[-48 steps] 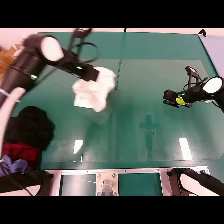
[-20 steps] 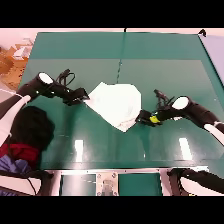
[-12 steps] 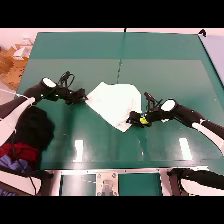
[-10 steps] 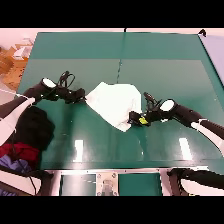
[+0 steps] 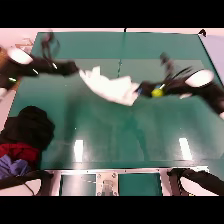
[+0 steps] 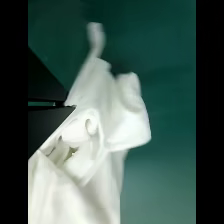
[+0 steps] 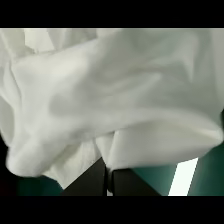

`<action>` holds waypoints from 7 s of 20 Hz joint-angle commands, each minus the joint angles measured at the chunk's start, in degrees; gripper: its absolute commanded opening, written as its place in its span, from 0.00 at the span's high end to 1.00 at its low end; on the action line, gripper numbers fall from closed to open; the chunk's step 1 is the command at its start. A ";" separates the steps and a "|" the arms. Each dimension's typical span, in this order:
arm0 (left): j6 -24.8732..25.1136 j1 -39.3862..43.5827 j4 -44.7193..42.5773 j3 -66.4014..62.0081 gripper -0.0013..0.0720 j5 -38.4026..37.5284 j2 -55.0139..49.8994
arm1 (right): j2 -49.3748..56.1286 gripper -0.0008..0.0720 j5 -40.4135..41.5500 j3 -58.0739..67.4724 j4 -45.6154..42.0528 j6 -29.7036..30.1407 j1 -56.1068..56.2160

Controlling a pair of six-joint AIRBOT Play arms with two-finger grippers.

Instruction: Fold the shirts.

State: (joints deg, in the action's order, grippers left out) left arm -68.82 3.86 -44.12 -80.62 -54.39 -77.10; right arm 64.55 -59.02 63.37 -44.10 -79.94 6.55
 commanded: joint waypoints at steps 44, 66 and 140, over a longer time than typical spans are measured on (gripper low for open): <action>-9.18 -0.26 -22.93 8.26 0.96 -4.57 -7.02 | 11.13 0.45 -1.90 -13.03 -8.04 6.34 -32.11; -9.90 -0.26 -27.17 -17.00 0.96 -7.65 -6.62 | 19.17 0.97 -7.13 23.21 4.52 11.45 -23.96; 6.23 15.43 34.67 63.95 0.17 13.27 10.29 | 18.29 0.97 -0.20 3.87 -5.01 14.19 -33.77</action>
State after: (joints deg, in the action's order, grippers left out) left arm -67.88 16.01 -16.75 -17.30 -43.88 -63.68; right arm 82.83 -59.18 67.26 -49.12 -65.76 -27.18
